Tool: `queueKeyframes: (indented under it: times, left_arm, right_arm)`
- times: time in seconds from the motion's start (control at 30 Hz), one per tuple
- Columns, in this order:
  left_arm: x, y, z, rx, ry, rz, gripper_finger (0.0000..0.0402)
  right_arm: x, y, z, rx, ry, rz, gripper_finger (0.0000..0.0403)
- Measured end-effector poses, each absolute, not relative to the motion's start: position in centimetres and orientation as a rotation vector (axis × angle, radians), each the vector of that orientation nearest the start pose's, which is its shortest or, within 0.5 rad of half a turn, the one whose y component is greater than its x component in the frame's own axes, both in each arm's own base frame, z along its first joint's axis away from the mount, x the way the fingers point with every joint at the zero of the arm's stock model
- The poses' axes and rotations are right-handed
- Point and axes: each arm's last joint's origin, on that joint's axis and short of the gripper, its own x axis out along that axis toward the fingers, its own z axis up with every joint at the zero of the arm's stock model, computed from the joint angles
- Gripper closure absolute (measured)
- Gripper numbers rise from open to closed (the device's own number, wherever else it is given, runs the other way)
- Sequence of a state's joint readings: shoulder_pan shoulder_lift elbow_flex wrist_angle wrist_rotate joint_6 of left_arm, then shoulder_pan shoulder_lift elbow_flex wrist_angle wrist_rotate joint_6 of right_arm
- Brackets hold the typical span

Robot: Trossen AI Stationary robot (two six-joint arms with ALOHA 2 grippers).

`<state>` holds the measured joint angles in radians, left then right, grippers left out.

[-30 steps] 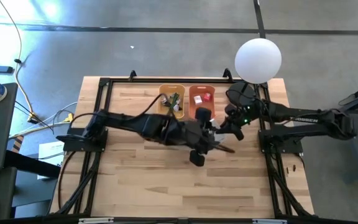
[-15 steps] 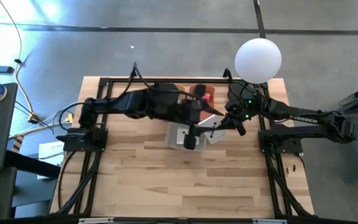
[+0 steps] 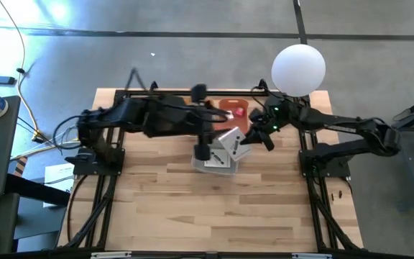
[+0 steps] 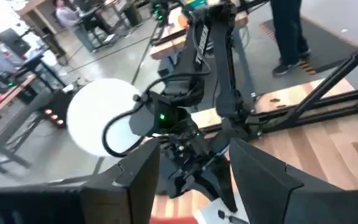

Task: Pick and place items into bin
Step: Put the card reader box into the gray bin

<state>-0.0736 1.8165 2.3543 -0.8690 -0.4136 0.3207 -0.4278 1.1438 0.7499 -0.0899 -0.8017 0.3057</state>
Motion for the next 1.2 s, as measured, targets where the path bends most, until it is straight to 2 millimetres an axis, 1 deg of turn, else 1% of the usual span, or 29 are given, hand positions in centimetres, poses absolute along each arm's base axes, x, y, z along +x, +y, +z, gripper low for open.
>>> queueKeyframes:
  times: [0.07,0.13,0.2,0.27,0.33,0.43,0.57,0.7,0.77,0.87,0.97,1.07,1.2]
  left_arm:
    - [34.3,-1.9,51.1,0.389,0.363,0.292,0.0220]
    - [33.7,-2.3,50.8,0.386,0.371,0.281,0.0220]
    - [33.4,-2.4,49.7,0.375,0.409,0.294,0.0220]
    - [32.9,-2.2,48.2,0.351,0.459,0.339,0.0220]
    - [32.0,-2.2,47.2,0.315,0.438,0.369,0.0220]
    - [29.9,-2.2,46.0,0.273,0.326,0.396,0.0220]
    - [26.0,-2.2,43.6,0.230,0.128,0.405,0.0220]
    - [21.8,-2.1,40.0,0.189,-0.085,0.408,0.0220]
    - [20.6,-2.2,37.7,0.175,-0.142,0.402,0.0220]
    - [19.6,-2.5,34.4,0.174,-0.154,0.361,0.0220]
    - [19.5,-2.9,32.0,0.188,-0.124,0.323,0.0220]
    - [19.6,-3.0,30.4,0.217,-0.065,0.282,0.0220]
    - [19.6,-3.1,28.6,0.276,0.020,0.259,0.0220]
  right_arm:
    - [23.6,-8.5,26.0,0.586,0.481,0.314,0.0370]
    - [24.8,-8.9,25.5,0.594,0.514,0.323,0.0369]
    - [25.7,-9.4,25.2,0.588,0.531,0.327,0.0374]
    - [26.6,-9.8,24.9,0.586,0.552,0.339,0.0377]
    - [27.4,-10.1,24.5,0.589,0.576,0.351,0.0377]
    - [28.1,-10.4,23.8,0.589,0.625,0.356,0.0372]
    - [28.9,-10.8,22.6,0.591,0.701,0.361,0.0368]
    - [29.6,-11.1,21.9,0.591,0.732,0.368,0.0378]
    - [29.9,-11.2,21.8,0.588,0.732,0.370,0.0378]
    - [30.3,-11.3,21.8,0.586,0.733,0.373,0.0368]
    - [30.5,-10.9,21.8,0.571,0.739,0.382,0.0366]
    - [30.8,-10.5,21.5,0.557,0.750,0.387,0.0377]
    - [31.2,-10.3,20.9,0.561,0.767,0.391,0.0378]
